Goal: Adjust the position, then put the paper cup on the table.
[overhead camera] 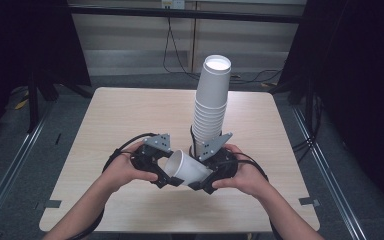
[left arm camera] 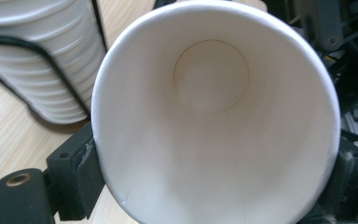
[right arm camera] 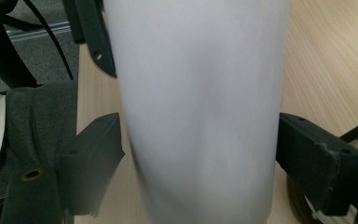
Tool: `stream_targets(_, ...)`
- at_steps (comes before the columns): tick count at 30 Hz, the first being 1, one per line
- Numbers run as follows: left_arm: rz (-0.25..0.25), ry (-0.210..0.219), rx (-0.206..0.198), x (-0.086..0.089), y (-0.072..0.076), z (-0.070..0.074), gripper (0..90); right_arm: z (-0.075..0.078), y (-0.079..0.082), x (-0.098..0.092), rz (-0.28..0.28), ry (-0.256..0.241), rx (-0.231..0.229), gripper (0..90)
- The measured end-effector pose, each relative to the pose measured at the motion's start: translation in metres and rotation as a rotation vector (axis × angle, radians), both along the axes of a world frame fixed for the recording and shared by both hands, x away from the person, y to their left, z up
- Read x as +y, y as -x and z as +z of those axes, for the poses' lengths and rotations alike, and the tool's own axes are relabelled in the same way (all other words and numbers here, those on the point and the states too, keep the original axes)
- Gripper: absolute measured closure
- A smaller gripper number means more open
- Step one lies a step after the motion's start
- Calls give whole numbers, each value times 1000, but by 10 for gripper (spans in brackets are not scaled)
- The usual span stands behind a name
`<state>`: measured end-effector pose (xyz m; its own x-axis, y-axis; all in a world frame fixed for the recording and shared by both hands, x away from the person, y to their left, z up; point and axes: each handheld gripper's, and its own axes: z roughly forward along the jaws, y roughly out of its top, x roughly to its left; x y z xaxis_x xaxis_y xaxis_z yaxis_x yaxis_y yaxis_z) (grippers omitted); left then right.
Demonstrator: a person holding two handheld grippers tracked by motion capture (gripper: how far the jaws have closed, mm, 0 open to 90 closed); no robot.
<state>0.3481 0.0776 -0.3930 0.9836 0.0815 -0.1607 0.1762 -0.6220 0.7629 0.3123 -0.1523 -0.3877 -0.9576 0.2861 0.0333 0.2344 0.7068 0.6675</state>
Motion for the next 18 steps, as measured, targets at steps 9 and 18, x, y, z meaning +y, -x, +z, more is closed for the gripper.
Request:
stream_targets(9,52,-70,-15,12,-5,2,124,-3,-2,-13,-64,-26,-10,135)
stream_targets(18,93,-127,-27,23,-10,5,120,-16,3,-24,-89,-12,-9,135)
